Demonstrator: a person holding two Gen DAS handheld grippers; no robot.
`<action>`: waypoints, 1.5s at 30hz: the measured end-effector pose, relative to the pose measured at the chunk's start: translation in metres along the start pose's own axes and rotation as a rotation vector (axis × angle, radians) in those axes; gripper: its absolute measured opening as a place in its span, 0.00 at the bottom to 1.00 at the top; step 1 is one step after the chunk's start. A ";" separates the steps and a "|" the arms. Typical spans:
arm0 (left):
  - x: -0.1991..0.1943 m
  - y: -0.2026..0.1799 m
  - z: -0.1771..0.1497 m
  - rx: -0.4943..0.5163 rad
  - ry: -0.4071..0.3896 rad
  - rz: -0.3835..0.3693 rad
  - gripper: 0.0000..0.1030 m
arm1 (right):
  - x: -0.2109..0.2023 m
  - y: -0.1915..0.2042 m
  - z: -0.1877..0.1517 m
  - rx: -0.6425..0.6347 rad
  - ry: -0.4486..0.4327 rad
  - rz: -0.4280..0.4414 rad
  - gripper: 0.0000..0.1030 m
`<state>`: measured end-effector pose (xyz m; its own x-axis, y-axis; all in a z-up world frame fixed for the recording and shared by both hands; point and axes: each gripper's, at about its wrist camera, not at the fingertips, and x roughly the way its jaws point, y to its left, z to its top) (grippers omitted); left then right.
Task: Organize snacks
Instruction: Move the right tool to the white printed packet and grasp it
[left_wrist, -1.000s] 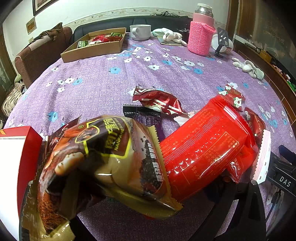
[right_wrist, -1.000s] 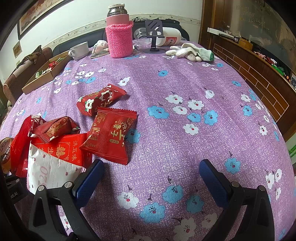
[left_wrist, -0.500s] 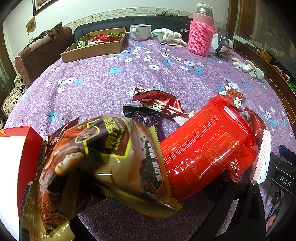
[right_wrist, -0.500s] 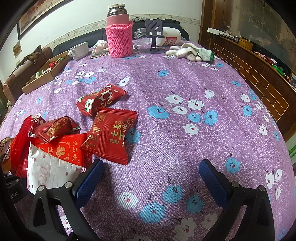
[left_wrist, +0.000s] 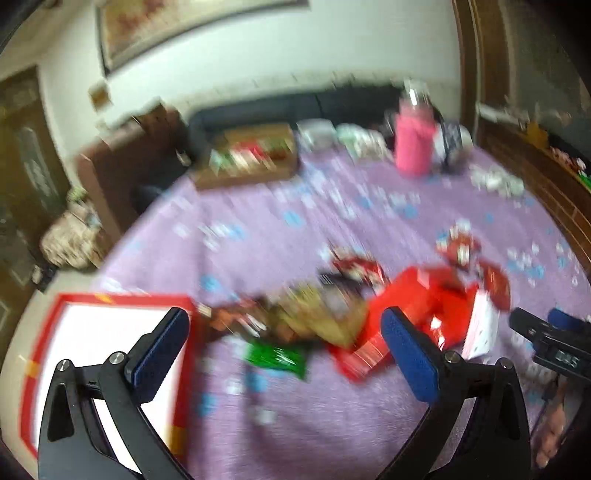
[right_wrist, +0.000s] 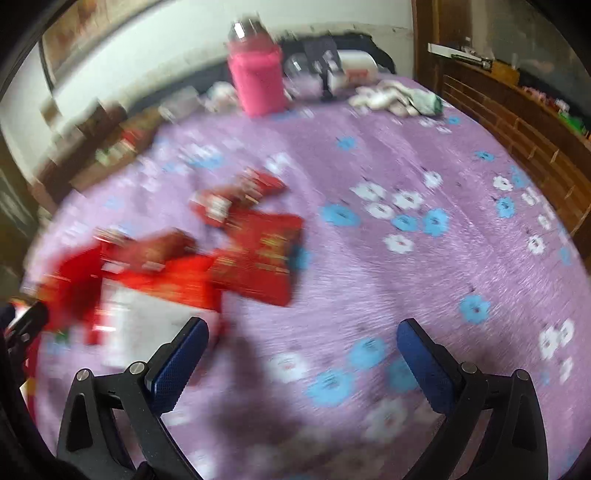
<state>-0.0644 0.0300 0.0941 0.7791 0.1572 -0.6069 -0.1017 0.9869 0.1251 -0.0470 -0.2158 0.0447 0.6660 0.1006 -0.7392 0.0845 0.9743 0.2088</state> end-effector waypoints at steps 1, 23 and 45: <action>-0.009 0.005 0.002 -0.013 -0.024 0.007 1.00 | -0.014 0.005 -0.001 -0.003 -0.046 0.020 1.00; -0.120 0.084 -0.015 -0.131 -0.158 0.075 1.00 | -0.171 0.109 -0.027 -0.242 -0.408 0.155 1.00; -0.087 0.078 -0.030 -0.077 -0.023 -0.005 1.00 | -0.152 0.090 -0.047 -0.311 -0.333 0.047 1.00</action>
<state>-0.1584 0.0945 0.1328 0.7936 0.1526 -0.5890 -0.1446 0.9876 0.0610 -0.1756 -0.1337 0.1463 0.8699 0.1253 -0.4771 -0.1439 0.9896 -0.0024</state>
